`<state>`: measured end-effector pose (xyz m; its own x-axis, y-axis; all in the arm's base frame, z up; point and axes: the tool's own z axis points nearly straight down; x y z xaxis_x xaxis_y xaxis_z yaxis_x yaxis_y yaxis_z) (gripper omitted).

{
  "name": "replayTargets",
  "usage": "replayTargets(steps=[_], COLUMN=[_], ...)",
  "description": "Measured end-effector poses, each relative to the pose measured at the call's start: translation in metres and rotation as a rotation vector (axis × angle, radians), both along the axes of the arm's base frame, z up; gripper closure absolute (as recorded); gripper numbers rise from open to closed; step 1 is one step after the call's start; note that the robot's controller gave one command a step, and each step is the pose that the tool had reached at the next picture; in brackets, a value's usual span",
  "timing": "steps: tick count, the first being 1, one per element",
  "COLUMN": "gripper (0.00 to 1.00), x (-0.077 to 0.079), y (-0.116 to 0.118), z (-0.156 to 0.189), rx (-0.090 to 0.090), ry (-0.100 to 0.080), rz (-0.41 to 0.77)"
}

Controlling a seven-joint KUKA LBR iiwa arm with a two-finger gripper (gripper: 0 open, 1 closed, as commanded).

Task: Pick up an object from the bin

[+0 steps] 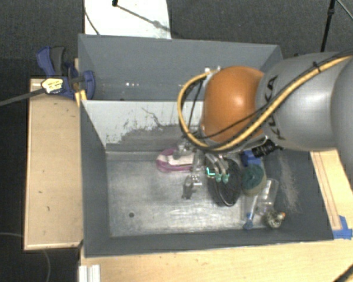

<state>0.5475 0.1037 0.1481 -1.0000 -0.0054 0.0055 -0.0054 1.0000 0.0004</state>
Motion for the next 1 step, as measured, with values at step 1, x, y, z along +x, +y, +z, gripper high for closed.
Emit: replayTargets(steps=[1], gripper=[0.0], x=[0.0445], y=[-0.0465], z=[-0.0239], rx=[-0.002], ry=[-0.01], rz=[-0.279])
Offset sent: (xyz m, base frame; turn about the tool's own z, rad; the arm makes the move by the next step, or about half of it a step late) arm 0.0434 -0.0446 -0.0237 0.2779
